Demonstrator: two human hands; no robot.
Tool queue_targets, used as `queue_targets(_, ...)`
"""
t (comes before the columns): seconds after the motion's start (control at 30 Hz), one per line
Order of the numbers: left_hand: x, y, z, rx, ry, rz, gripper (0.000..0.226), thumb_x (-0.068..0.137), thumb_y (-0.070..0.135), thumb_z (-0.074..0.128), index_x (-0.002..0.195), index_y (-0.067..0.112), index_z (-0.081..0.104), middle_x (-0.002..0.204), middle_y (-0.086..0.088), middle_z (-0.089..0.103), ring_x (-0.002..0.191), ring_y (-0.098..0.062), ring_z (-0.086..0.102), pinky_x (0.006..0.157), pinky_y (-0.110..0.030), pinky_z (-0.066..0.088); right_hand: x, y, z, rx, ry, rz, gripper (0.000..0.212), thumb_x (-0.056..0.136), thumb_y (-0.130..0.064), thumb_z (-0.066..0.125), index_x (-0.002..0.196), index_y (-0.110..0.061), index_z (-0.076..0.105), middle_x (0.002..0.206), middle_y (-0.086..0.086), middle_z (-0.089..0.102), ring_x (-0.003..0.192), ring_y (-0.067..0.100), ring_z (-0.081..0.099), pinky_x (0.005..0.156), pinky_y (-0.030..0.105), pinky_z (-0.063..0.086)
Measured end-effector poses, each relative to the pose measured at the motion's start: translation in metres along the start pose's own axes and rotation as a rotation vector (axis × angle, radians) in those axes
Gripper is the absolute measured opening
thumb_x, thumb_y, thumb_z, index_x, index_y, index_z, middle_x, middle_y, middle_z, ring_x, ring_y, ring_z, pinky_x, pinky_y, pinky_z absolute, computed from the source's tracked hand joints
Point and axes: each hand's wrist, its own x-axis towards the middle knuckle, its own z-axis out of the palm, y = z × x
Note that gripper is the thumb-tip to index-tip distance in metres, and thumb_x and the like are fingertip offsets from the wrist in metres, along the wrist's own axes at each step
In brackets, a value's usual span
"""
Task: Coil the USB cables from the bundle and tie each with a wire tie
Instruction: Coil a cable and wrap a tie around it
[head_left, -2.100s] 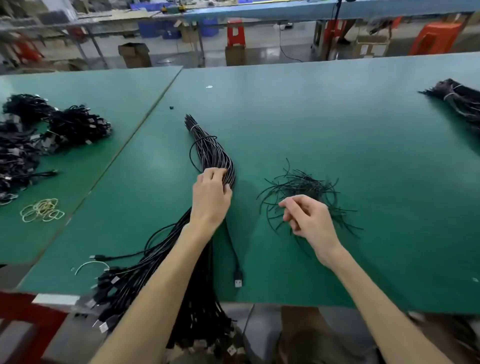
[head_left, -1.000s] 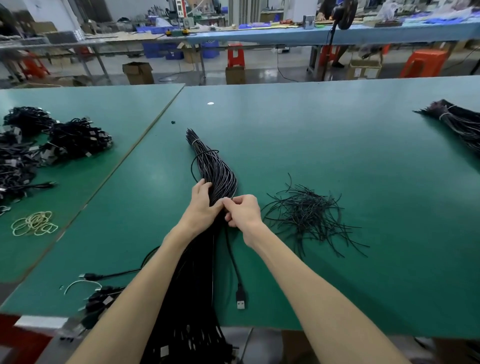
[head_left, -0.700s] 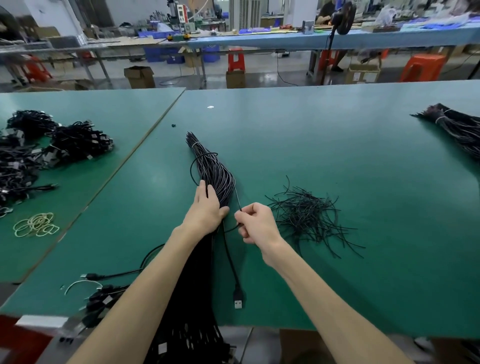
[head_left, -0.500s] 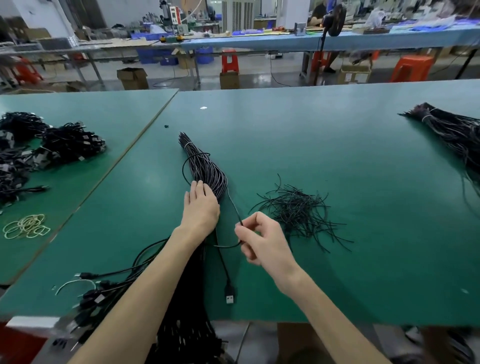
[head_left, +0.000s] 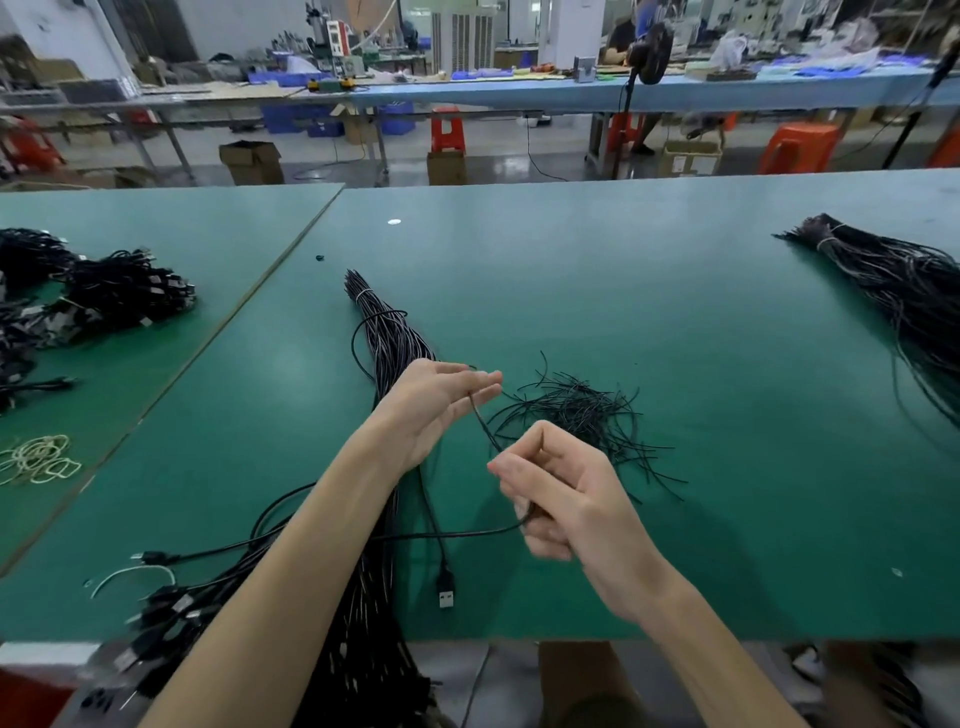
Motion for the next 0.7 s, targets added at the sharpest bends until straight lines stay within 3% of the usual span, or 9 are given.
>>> queue_targets(0.1,0.008,-0.008,-0.007,-0.101,-0.026,-0.029,0.015,0.096,-0.013,0.055,0.106,-0.024,0.059,0.114,-0.032,0.070,0.102,-0.026,0.075,0.077,-0.020,0.059,0.002,0.010,-0.011,-0.138,0.003,0.071,0.028,0.101,-0.027,0.065,0.084,-0.011,0.051,0.065,-0.001,0.042,0.051,0.012,0.027,0.043,0.021,0.025)
queue_targets(0.27,0.023,-0.037,-0.025,-0.184,0.071,-0.125,0.022,0.105,0.000,0.047,0.115,-0.008,0.065,0.090,-0.010,0.075,0.068,-0.010,0.072,0.062,-0.019,0.057,0.003,0.034,-0.034,-0.132,0.125,0.173,0.032,0.102,-0.027,0.064,0.088,-0.002,0.049,0.064,-0.001,0.034,0.050,0.013,0.020,0.042,0.022,0.023)
queue_targets(0.37,0.031,-0.048,-0.026,-0.095,0.018,-0.158,0.024,0.106,0.003,0.047,0.118,-0.009,0.064,0.092,-0.011,0.073,0.071,-0.014,0.072,0.063,-0.022,0.058,0.004,0.043,-0.041,-0.050,0.134,0.173,0.028,0.102,-0.027,0.064,0.089,-0.005,0.053,0.064,-0.001,0.034,0.050,0.014,0.018,0.040,0.022,0.023)
queue_targets(0.47,0.031,-0.041,-0.016,0.133,-0.075,-0.197,0.033,0.109,0.018,0.047,0.121,-0.009,0.062,0.104,-0.017,0.076,0.086,-0.025,0.076,0.070,-0.028,0.061,0.010,0.041,-0.047,0.071,0.213,0.122,0.023,0.101,-0.027,0.063,0.089,-0.008,0.057,0.066,0.002,0.036,0.047,0.012,0.022,0.036,0.021,0.026)
queue_targets(0.57,0.023,-0.025,-0.006,0.264,-0.308,-0.213,0.055,0.110,0.040,0.043,0.131,-0.008,0.058,0.120,-0.022,0.072,0.098,-0.033,0.072,0.079,-0.038,0.060,0.022,0.029,-0.062,0.322,0.380,0.053,0.019,0.102,-0.022,0.061,0.095,-0.005,0.060,0.069,0.000,0.047,0.047,0.009,0.036,0.040,0.022,0.039)
queue_targets(0.63,0.013,-0.017,-0.002,0.309,-0.607,-0.277,0.068,0.108,0.054,0.035,0.134,-0.005,0.058,0.129,-0.026,0.065,0.108,-0.040,0.067,0.086,-0.044,0.058,0.035,0.022,-0.075,0.512,0.487,-0.004,0.015,0.105,-0.014,0.056,0.094,-0.004,0.059,0.070,0.000,0.053,0.051,0.009,0.048,0.050,0.023,0.051)
queue_targets(0.7,0.005,-0.016,0.004,0.353,-0.872,-0.351,0.074,0.108,0.058,0.024,0.132,-0.003,0.059,0.124,-0.024,0.066,0.106,-0.040,0.068,0.086,-0.043,0.057,0.047,0.018,-0.086,0.651,0.570,-0.037,0.014,0.105,-0.006,0.054,0.092,-0.003,0.059,0.073,0.005,0.059,0.061,0.012,0.063,0.065,0.026,0.060)
